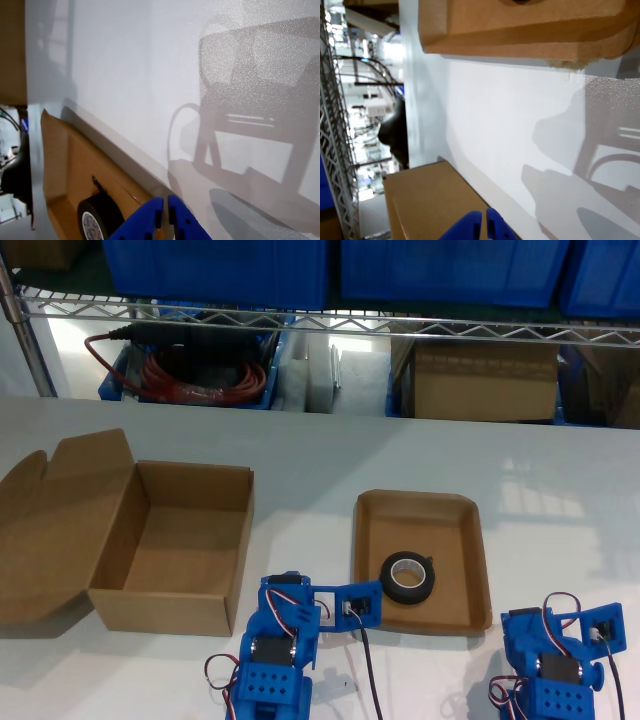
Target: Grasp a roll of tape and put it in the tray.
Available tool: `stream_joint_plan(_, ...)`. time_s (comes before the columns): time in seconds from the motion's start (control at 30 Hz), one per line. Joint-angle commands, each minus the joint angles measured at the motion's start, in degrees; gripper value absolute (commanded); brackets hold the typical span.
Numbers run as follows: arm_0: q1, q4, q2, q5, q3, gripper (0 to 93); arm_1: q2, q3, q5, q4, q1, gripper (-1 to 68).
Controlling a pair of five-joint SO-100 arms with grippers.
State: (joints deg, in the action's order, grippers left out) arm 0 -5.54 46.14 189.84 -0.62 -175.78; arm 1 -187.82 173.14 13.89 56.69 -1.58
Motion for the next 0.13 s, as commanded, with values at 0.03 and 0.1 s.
stream_joint_plan(0.03, 0.4, -0.7, 0.6, 0.2, -1.8, 0.2, -0.5, -0.6, -0.4, 0.2, 0.4, 0.1)
stream_joint_plan(0.1, 0.4, -0.7, 0.6, 0.2, -1.8, 0.2, -0.5, -0.6, -0.4, 0.2, 0.4, 0.1)
